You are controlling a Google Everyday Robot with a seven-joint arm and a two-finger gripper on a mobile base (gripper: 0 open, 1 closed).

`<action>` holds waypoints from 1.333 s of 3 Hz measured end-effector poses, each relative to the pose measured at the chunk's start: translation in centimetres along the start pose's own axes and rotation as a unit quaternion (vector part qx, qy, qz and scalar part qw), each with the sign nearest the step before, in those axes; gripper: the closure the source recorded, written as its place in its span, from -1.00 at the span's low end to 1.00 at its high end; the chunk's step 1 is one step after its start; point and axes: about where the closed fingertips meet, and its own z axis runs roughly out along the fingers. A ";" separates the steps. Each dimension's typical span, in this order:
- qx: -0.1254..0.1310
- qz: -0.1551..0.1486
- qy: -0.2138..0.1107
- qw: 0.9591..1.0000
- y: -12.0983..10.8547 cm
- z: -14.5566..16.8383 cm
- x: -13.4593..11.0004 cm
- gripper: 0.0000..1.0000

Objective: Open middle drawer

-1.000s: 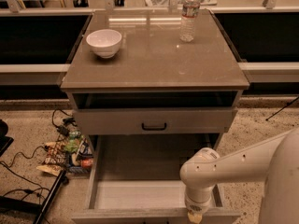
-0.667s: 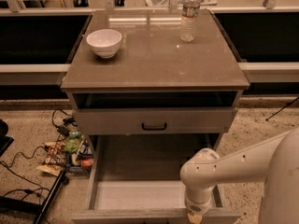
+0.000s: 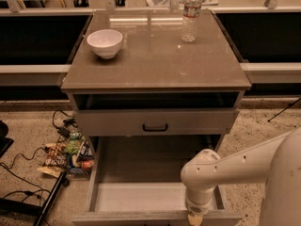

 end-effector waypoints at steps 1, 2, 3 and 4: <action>0.000 0.000 0.000 1.000 0.0 0.0 0.0 -0.72; -0.001 0.000 0.000 1.000 0.0 0.1 0.1 -1.00; 0.001 -0.001 0.000 1.000 0.1 -0.2 0.1 -1.00; 0.003 -0.002 0.000 1.000 0.1 -0.5 0.2 -1.00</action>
Offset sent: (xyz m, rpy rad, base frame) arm 0.0000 0.0000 0.0000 0.0000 0.0000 0.0000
